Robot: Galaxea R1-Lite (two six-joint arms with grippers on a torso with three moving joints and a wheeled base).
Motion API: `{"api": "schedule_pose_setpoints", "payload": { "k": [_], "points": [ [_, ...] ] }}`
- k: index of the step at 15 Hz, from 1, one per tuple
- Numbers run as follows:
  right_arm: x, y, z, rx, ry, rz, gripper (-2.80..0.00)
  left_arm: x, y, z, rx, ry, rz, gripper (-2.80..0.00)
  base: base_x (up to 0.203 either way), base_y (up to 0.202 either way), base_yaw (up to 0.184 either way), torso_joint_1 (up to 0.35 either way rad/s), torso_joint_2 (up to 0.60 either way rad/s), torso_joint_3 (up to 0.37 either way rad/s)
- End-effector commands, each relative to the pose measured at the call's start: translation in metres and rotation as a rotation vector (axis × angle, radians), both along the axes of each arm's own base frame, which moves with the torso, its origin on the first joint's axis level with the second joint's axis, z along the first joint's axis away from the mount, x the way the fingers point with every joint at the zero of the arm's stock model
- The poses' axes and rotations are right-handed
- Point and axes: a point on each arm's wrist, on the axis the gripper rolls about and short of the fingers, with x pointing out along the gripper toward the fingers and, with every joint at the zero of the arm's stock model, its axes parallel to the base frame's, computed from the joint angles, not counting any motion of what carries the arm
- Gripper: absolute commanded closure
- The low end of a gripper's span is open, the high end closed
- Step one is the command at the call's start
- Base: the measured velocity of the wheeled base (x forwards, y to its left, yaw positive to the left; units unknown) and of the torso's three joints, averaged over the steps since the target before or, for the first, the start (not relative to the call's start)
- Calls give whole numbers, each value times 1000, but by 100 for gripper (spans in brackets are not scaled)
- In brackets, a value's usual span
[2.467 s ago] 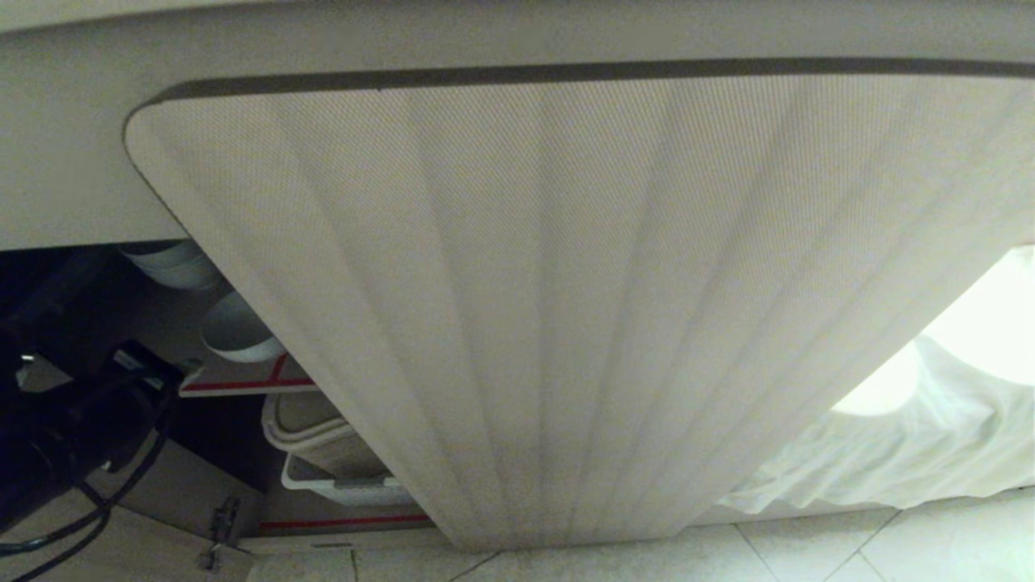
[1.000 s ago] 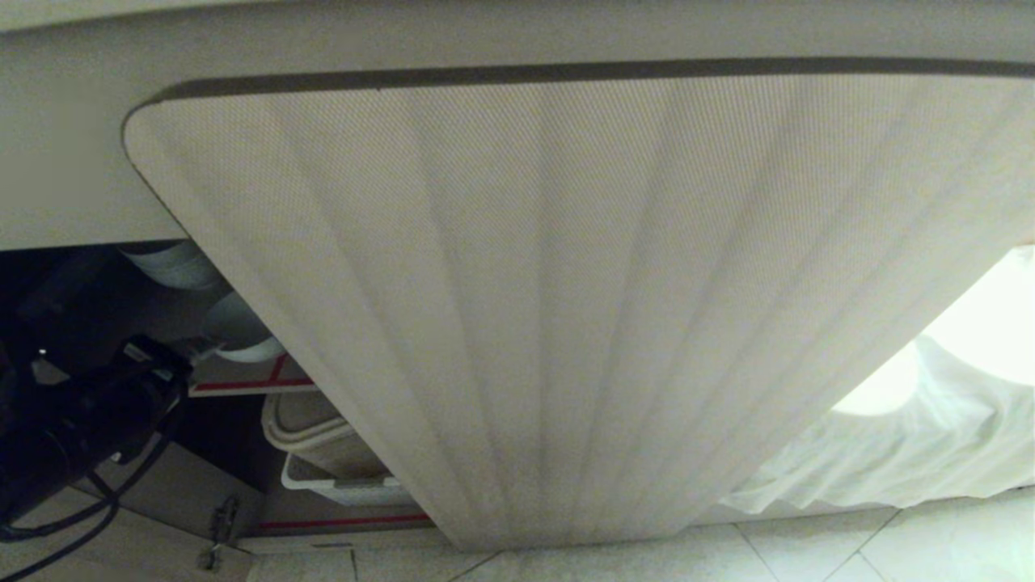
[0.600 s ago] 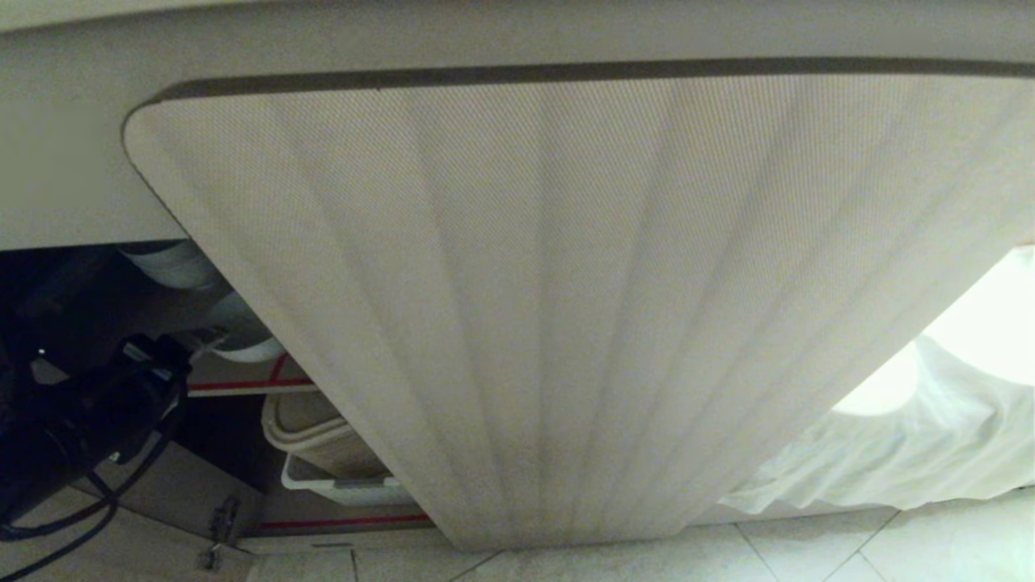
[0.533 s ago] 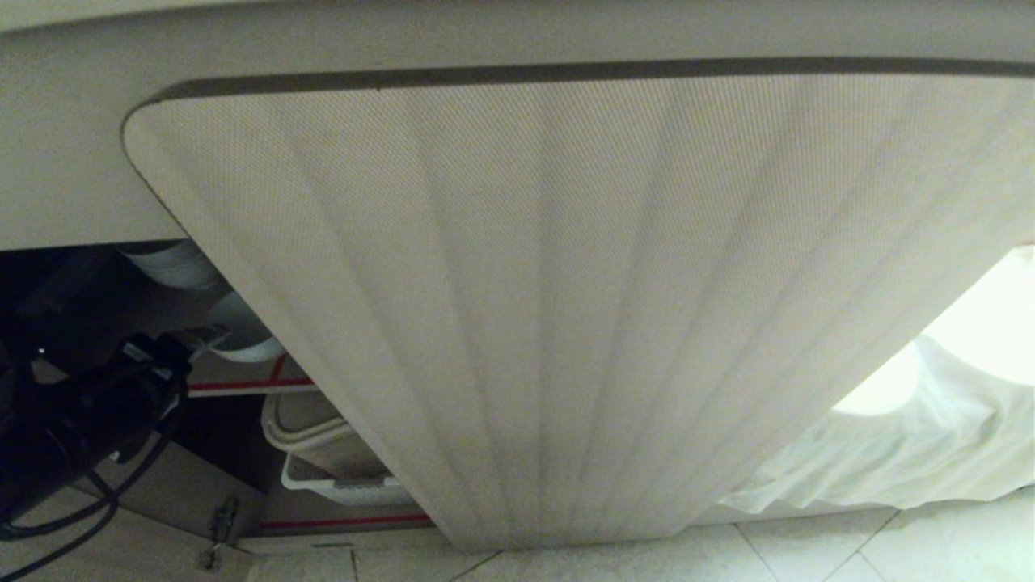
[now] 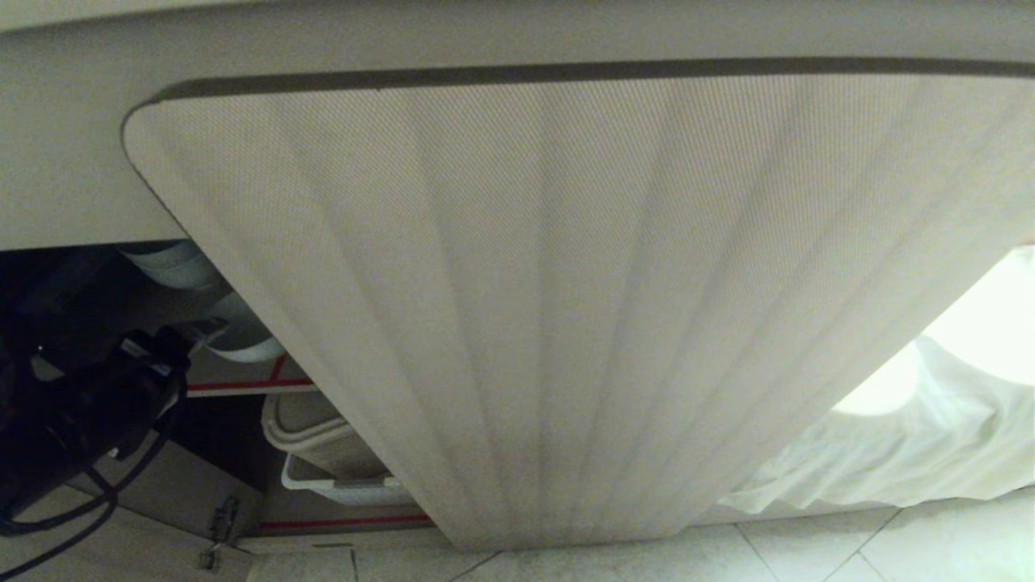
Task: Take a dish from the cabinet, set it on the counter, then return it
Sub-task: Take the bowl from the cabinet
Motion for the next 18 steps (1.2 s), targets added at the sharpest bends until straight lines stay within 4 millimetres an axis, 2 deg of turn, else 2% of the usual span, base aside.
{"api": "schedule_pose_setpoints", "payload": {
  "k": [1, 7, 18],
  "points": [
    [0, 0, 0, 0, 0, 0, 0, 3, 0, -2, -4, 11, 8, -280, 0, 0, 0, 0, 0, 0],
    [0, 0, 0, 0, 0, 1, 0, 20, 3, -1, 5, 19, 35, -280, 0, 0, 0, 0, 0, 0],
    [0, 0, 0, 0, 0, 0, 0, 31, 4, -1, 2, 72, 32, -280, 0, 0, 0, 0, 0, 0]
  ]
}}
